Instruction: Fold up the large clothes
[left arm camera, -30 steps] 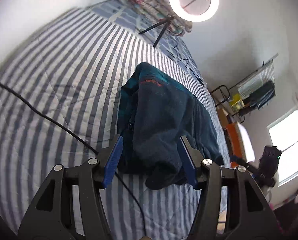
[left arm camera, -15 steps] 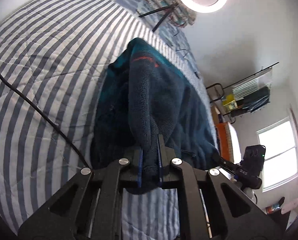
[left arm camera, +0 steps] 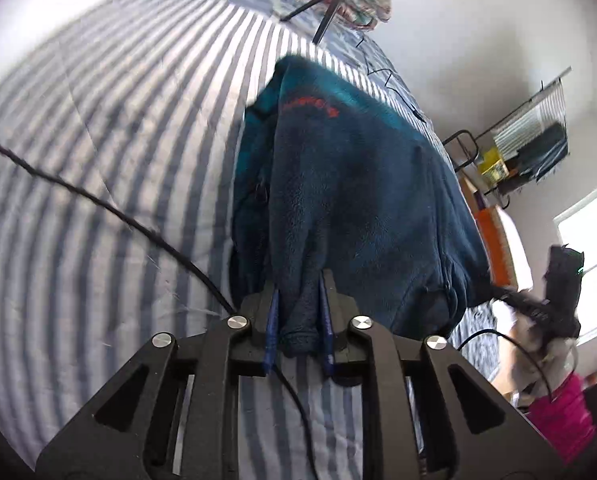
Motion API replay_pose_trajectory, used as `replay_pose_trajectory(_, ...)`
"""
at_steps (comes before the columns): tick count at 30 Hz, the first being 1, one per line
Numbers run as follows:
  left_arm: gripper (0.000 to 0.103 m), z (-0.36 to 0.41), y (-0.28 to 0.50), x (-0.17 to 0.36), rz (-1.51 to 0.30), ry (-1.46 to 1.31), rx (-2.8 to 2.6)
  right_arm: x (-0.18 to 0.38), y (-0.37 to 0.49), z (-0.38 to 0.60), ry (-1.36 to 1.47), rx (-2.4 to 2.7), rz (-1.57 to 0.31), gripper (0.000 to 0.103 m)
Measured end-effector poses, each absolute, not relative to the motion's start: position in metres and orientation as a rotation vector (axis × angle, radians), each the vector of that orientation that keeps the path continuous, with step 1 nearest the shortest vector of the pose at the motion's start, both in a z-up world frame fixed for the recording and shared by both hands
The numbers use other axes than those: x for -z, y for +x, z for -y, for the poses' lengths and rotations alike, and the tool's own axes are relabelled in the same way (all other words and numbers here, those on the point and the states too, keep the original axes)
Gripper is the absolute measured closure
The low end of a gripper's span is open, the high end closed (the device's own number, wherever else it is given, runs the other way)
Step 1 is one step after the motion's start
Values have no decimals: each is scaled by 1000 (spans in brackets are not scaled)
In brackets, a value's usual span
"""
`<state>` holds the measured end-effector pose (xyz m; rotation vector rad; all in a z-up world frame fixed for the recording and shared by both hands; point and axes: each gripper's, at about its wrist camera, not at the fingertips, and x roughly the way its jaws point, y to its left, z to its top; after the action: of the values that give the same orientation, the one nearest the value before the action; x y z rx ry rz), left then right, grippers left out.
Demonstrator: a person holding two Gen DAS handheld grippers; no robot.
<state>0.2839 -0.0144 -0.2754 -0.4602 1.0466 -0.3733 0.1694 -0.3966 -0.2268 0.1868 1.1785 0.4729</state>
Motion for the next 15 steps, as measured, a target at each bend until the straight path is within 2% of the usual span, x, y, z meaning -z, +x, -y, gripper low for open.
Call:
replay_pose_trajectory(1,83,12,282,268,-1029,-439,373,218,169,399,170,-478,-1165,83)
replay_pose_trajectory(2,83,9,281,256,-1002,-411,369,205,167,400,137,-483,-1139,73)
replay_pose_trajectory(4,83,5,279,240,-961,-386,369,184,163,401,64,-478,-1081,66)
replay_pose_trajectory(11,83,9,315,202,-854,-311,325,132,184,370,-10,-539,-836,67)
replay_pose_trajectory(15,83,30,345,200,-850,-279,329,136,224,337,8,-565,-820,74)
